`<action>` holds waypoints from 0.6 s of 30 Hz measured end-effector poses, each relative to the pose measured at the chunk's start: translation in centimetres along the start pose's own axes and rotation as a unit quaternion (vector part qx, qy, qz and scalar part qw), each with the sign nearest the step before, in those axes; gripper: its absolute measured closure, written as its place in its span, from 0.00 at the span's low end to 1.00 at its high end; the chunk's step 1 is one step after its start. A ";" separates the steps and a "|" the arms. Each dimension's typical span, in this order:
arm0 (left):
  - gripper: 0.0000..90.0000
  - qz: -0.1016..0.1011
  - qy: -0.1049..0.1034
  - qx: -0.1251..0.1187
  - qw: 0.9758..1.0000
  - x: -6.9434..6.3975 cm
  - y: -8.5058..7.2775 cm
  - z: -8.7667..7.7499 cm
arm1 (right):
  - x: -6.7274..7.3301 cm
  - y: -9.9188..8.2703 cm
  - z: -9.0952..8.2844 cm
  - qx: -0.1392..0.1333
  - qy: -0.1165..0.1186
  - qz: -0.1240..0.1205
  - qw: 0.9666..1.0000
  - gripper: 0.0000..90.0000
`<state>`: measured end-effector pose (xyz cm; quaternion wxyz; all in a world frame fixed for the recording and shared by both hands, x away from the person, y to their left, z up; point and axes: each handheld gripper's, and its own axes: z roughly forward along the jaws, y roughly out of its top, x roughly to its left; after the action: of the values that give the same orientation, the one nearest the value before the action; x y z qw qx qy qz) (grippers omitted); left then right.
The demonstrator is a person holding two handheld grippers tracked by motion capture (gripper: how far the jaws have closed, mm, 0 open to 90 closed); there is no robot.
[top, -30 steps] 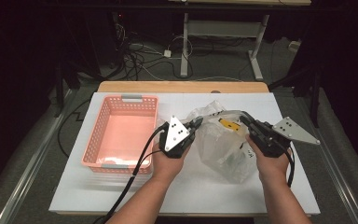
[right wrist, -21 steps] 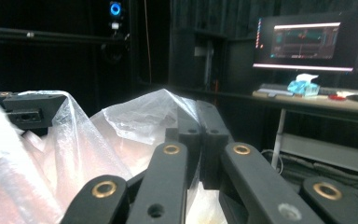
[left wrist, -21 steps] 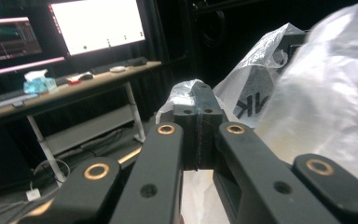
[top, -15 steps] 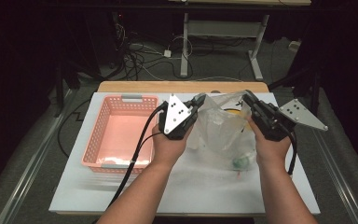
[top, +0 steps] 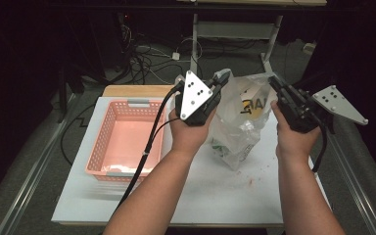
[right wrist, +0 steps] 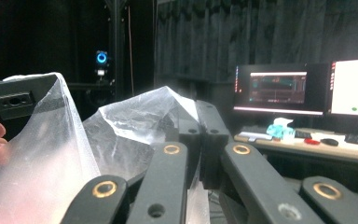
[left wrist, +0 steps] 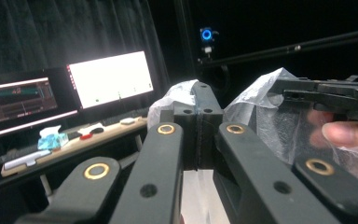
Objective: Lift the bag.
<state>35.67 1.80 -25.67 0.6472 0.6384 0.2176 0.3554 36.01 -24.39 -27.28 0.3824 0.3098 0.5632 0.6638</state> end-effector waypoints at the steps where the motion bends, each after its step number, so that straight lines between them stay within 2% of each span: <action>1: 0.98 -0.001 -0.001 -0.001 1.000 0.0 0.1 0.1 | -0.1 0.2 0.0 -0.004 -0.001 -0.002 1.000 1.00; 3: 0.98 0.004 0.001 0.007 1.000 0.0 -0.3 0.4 | -0.3 0.5 -0.1 -0.005 -0.003 -0.004 1.000 1.00; 5: 0.98 -0.003 0.000 0.021 1.000 0.1 -1.3 0.8 | -0.6 0.1 -0.2 0.001 -0.005 -0.003 1.000 1.00; 8: 0.98 -0.020 0.000 0.038 0.999 0.3 -3.0 1.1 | -1.0 -1.4 -0.1 0.019 -0.009 0.001 1.000 1.00; 11: 0.98 -0.023 -0.001 0.055 0.998 0.4 -4.2 1.3 | -1.5 -2.8 -0.3 0.036 -0.014 0.005 0.999 1.00; 18: 0.98 -0.027 -0.004 0.071 0.997 0.5 -5.1 1.5 | -1.8 -4.4 -0.3 0.057 -0.019 0.009 0.998 1.00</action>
<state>38.02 1.55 -30.49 0.6103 0.6780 0.2571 0.3189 37.35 -25.79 -31.64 0.3692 0.3488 0.5896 0.6280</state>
